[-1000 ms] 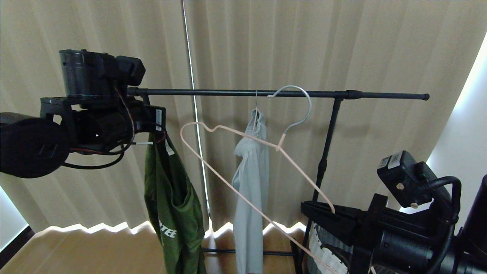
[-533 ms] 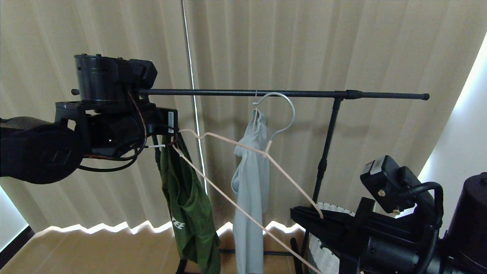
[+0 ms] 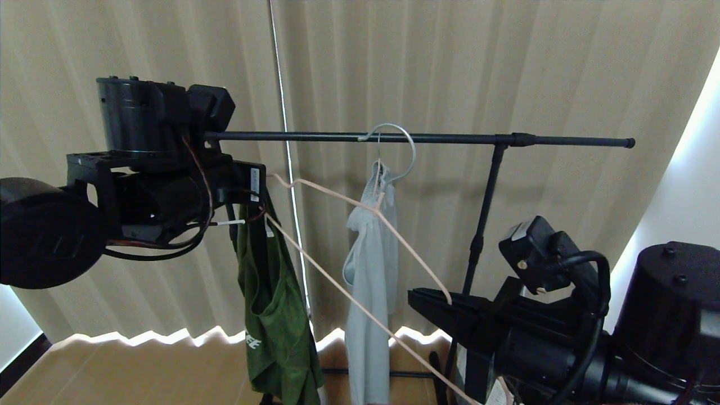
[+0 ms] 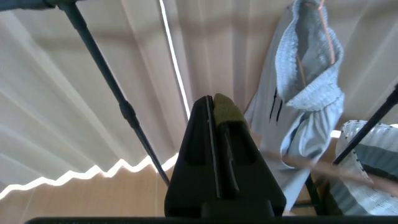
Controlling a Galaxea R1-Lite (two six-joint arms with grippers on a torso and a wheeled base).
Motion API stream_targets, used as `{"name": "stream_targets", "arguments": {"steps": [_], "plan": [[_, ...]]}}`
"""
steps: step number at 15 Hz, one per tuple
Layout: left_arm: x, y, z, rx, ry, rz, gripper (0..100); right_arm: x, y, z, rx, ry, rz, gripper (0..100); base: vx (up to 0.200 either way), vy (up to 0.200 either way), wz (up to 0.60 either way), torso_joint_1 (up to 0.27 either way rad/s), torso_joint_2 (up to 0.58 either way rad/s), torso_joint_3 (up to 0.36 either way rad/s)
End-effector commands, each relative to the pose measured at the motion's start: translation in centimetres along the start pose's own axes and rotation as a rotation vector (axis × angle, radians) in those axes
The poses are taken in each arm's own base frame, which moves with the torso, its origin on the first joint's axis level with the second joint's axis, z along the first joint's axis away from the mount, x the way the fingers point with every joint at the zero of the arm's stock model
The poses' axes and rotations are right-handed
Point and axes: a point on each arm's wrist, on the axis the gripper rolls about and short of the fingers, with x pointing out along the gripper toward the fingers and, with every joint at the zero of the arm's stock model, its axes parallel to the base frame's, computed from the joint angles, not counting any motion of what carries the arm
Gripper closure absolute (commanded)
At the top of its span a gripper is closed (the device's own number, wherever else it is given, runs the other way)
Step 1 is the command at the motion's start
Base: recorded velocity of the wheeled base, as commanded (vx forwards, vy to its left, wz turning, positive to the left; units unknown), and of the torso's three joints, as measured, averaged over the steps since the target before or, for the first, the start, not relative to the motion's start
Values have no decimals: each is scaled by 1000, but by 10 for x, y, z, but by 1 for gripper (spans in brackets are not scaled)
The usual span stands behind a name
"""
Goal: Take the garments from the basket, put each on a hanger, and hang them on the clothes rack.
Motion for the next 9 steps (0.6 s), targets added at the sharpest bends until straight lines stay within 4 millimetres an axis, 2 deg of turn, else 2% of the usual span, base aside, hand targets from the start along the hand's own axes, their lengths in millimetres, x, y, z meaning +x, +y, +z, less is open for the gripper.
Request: {"name": "stream_targets", "arguments": {"steps": [1, 6, 7, 8, 9], "plan": [[-7, -2, 4, -2, -17, -10, 100, 8, -2, -2, 0, 16, -10, 100, 0, 0, 0, 0, 0, 0], [-28, -9, 3, 26, -33, -65, 100, 20, -10, -3, 7, 27, -43, 100, 0, 0, 0, 0, 0, 0], [-42, -19, 4, 43, -52, -162, 100, 24, -11, -5, 6, 38, -48, 100, 0, 0, 0, 0, 0, 0], [-43, -20, 4, 45, -54, -168, 100, 24, -11, -6, 6, 40, -47, 100, 0, 0, 0, 0, 0, 0], [-65, -25, 5, 83, -94, -334, 100, 28, -11, -7, 6, 45, -48, 100, 0, 0, 0, 0, 0, 0]]}}
